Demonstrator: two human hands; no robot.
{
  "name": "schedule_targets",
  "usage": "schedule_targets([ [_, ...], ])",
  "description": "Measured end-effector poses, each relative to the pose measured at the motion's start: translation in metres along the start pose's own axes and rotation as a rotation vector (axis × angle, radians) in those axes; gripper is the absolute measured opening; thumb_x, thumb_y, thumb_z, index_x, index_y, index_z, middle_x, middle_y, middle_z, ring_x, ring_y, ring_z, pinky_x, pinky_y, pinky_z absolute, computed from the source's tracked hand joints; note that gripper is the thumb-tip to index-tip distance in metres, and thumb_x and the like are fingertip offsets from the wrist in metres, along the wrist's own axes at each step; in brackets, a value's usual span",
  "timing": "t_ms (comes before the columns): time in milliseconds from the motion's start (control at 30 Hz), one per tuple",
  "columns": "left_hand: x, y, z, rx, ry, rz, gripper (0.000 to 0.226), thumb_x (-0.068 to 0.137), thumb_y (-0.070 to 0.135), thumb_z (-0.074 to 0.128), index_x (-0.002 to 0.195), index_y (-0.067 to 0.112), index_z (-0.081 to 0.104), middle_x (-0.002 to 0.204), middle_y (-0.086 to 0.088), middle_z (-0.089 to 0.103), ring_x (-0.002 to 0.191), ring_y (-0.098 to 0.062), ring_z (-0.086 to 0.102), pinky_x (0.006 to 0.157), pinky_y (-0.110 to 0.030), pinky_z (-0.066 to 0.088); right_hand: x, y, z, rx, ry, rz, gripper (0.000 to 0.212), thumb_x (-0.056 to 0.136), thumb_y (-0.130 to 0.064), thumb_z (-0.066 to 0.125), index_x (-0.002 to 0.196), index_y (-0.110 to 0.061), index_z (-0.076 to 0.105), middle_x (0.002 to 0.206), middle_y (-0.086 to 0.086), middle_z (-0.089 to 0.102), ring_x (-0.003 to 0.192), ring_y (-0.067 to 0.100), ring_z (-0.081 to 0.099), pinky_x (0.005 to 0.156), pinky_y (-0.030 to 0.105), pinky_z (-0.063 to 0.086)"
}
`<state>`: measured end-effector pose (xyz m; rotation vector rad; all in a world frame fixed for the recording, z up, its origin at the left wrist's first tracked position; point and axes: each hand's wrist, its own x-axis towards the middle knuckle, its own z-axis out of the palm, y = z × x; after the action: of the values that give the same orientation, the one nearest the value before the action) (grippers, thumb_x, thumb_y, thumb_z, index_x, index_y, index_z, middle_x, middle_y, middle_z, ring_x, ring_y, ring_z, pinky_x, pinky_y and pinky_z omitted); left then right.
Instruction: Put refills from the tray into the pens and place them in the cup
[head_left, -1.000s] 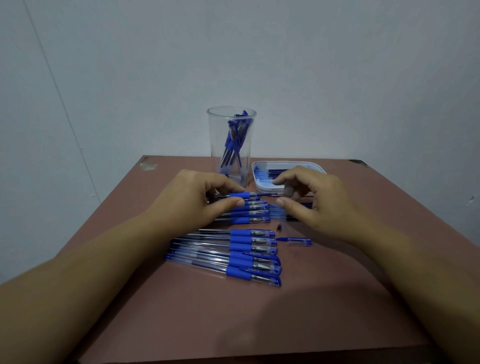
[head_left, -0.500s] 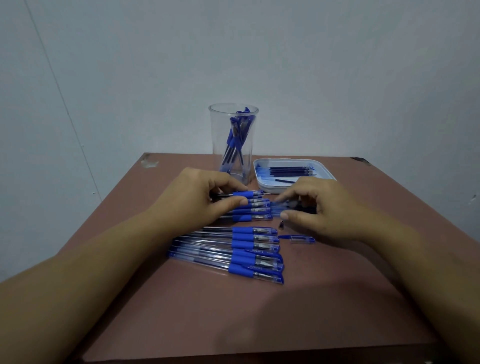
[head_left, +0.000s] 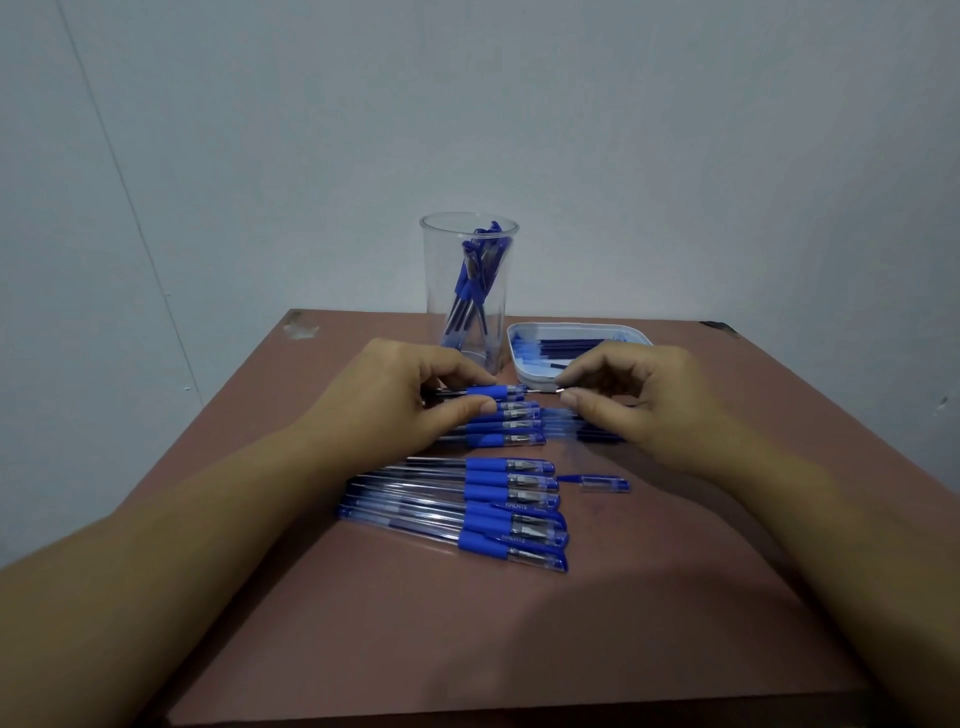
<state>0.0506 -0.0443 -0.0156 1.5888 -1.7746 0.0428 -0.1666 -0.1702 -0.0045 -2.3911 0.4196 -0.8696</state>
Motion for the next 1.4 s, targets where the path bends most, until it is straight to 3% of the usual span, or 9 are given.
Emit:
schedule_targets([
  [267,-0.001,0.005,0.001,0.000,0.011,0.016,0.039,0.077,0.059,0.057,0.104,0.036,0.072,0.085,0.022,0.069,0.078,0.001,0.065,0.068,-0.027,0.058,0.001,-0.006,0.013,0.029,-0.004,-0.043,0.028,0.083,-0.011,0.073,0.087,-0.037,0.065,0.083,-0.013,0.069,0.078,0.008,0.065,0.071,0.020,0.054],
  [567,-0.002,0.007,0.003,0.009,0.025,0.036,0.030,0.080,0.049,0.065,0.104,0.033,0.073,0.086,0.017,0.072,0.076,0.002,0.065,0.067,-0.024,0.058,0.003,-0.004,0.019,0.014,-0.001,-0.076,0.031,0.081,-0.012,0.076,0.088,-0.040,0.064,0.088,-0.018,0.069,0.079,0.006,0.066,0.071,0.018,0.054],
  [700,-0.002,0.008,0.003,0.008,0.021,0.044,0.037,0.078,0.056,0.059,0.104,0.033,0.073,0.086,0.016,0.072,0.075,0.002,0.065,0.066,-0.023,0.058,0.004,0.000,0.021,-0.076,-0.014,-0.106,0.007,0.089,-0.032,0.065,0.092,-0.038,0.067,0.084,-0.017,0.070,0.081,0.005,0.065,0.070,0.022,0.052],
  [800,-0.002,0.008,0.003,0.001,0.020,0.042,0.033,0.079,0.053,0.062,0.104,0.033,0.073,0.086,0.018,0.071,0.076,0.002,0.066,0.067,-0.020,0.056,0.004,0.003,0.021,-0.076,-0.025,-0.122,0.017,0.085,-0.040,0.066,0.101,-0.042,0.064,0.086,-0.016,0.068,0.082,0.005,0.064,0.071,0.021,0.053],
  [900,-0.002,0.008,0.002,-0.002,0.034,0.050,0.034,0.079,0.054,0.061,0.103,0.034,0.073,0.084,0.020,0.070,0.076,0.003,0.065,0.066,-0.018,0.055,0.003,0.004,0.021,-0.107,-0.009,-0.171,0.035,0.081,-0.027,0.076,0.099,-0.048,0.055,0.084,-0.015,0.062,0.080,0.008,0.061,0.071,0.020,0.052],
  [1067,-0.002,0.009,0.002,0.002,0.014,0.050,0.036,0.078,0.055,0.060,0.104,0.034,0.073,0.083,0.023,0.068,0.077,0.004,0.064,0.066,-0.014,0.053,0.006,0.010,0.021,-0.181,0.001,-0.207,0.009,0.089,-0.038,0.063,0.098,-0.040,0.062,0.083,-0.021,0.062,0.081,0.005,0.061,0.066,0.014,0.046],
  [1233,-0.002,0.008,0.003,-0.008,0.019,0.056,0.033,0.078,0.054,0.061,0.103,0.036,0.072,0.082,0.024,0.067,0.077,0.004,0.065,0.066,-0.014,0.053,0.005,0.011,0.020,-0.163,0.011,-0.228,0.030,0.084,-0.022,0.074,0.101,-0.040,0.058,0.083,-0.018,0.061,0.079,0.007,0.061,0.069,0.017,0.050],
  [1333,-0.002,0.008,0.003,-0.004,0.018,0.054,0.037,0.078,0.057,0.057,0.104,0.036,0.072,0.085,0.020,0.070,0.076,0.002,0.065,0.066,-0.018,0.055,0.007,0.013,0.021,-0.207,0.004,-0.221,0.010,0.090,-0.034,0.063,0.099,-0.034,0.066,0.084,-0.023,0.061,0.080,0.003,0.060,0.067,0.014,0.046],
  [1400,-0.002,0.008,0.003,-0.003,0.017,0.057,0.037,0.078,0.058,0.057,0.104,0.037,0.071,0.086,0.019,0.071,0.076,0.002,0.065,0.066,-0.019,0.056,0.006,0.014,0.020,-0.187,0.003,-0.219,0.021,0.090,-0.040,0.061,0.108,-0.032,0.067,0.085,-0.024,0.061,0.083,0.002,0.061,0.069,0.012,0.046],
])
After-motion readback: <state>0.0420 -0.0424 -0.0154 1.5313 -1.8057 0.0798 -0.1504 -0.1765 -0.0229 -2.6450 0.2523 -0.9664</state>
